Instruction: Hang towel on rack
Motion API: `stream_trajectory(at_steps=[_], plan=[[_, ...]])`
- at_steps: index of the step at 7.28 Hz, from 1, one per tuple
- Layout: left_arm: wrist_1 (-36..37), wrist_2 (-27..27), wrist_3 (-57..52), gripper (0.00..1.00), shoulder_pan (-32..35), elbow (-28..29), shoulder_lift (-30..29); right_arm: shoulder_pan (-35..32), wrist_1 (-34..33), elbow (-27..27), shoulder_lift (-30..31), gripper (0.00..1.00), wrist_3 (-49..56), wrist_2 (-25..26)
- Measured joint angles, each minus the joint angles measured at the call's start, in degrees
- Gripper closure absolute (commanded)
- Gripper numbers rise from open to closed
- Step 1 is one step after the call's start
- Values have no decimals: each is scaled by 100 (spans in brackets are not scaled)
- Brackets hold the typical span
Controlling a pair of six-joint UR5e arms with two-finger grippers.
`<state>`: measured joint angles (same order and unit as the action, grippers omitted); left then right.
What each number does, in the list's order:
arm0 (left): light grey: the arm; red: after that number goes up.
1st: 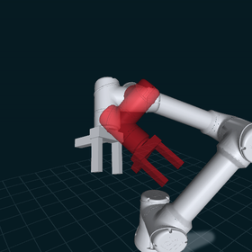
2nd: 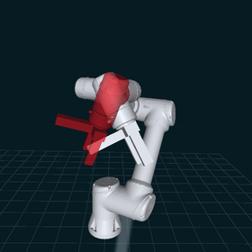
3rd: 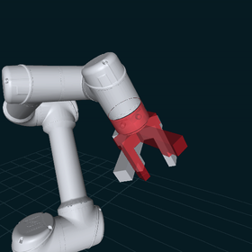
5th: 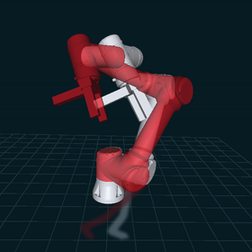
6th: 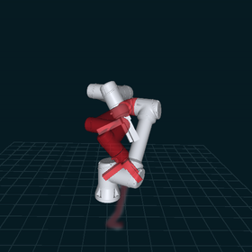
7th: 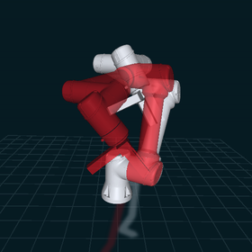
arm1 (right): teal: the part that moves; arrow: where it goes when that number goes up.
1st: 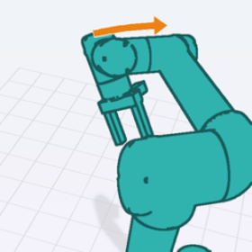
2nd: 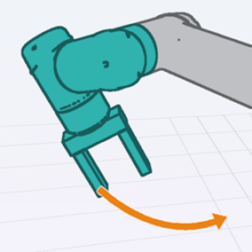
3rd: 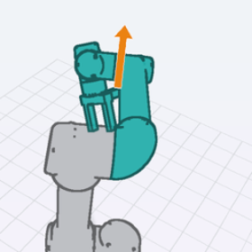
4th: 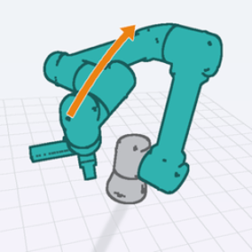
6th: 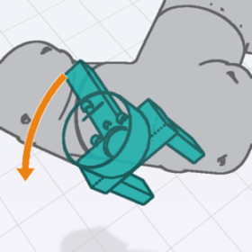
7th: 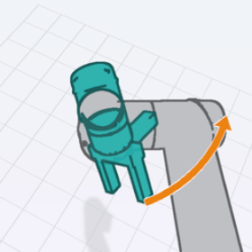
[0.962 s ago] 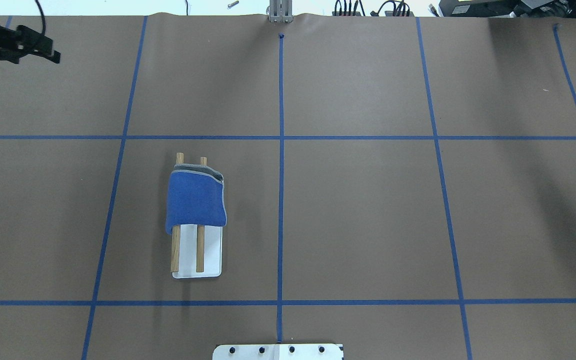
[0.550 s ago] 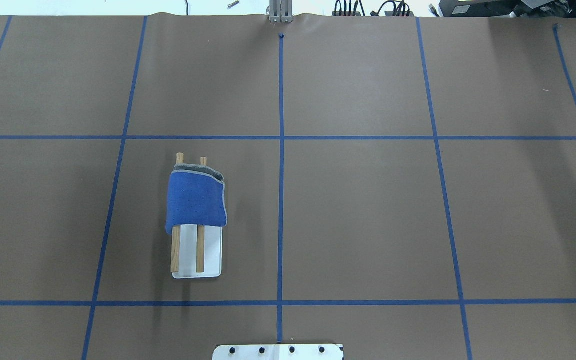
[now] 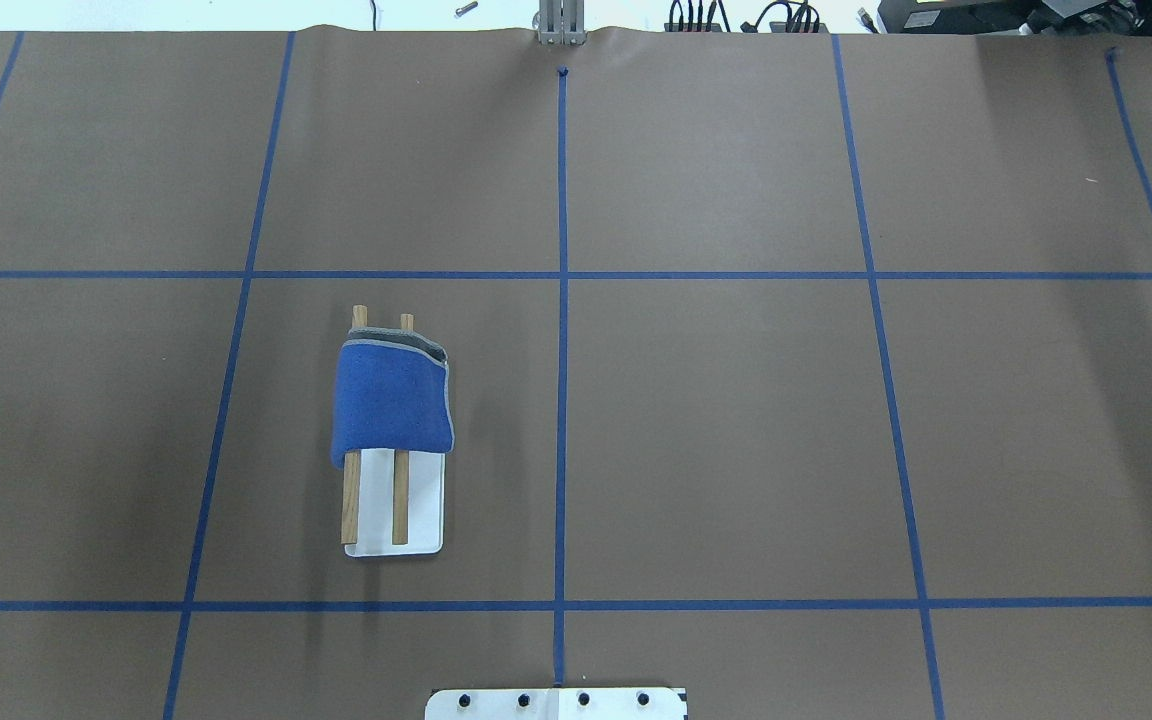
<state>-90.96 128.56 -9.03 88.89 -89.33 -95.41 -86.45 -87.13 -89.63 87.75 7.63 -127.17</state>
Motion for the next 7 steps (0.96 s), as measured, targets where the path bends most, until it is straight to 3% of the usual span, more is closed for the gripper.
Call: stream_trajectory(at_steps=[2,4,7], plan=[[-17,121,-40,2,36,-97,136,-13,-20,-45,-63,0,-2,-54],[-83,883,-59,2,192,-227,420,-149,-567,-285,-290,0,-4,-147],[-774,1215,-54,2,301,-218,672,-219,-1122,-576,-291,0,0,-170]])
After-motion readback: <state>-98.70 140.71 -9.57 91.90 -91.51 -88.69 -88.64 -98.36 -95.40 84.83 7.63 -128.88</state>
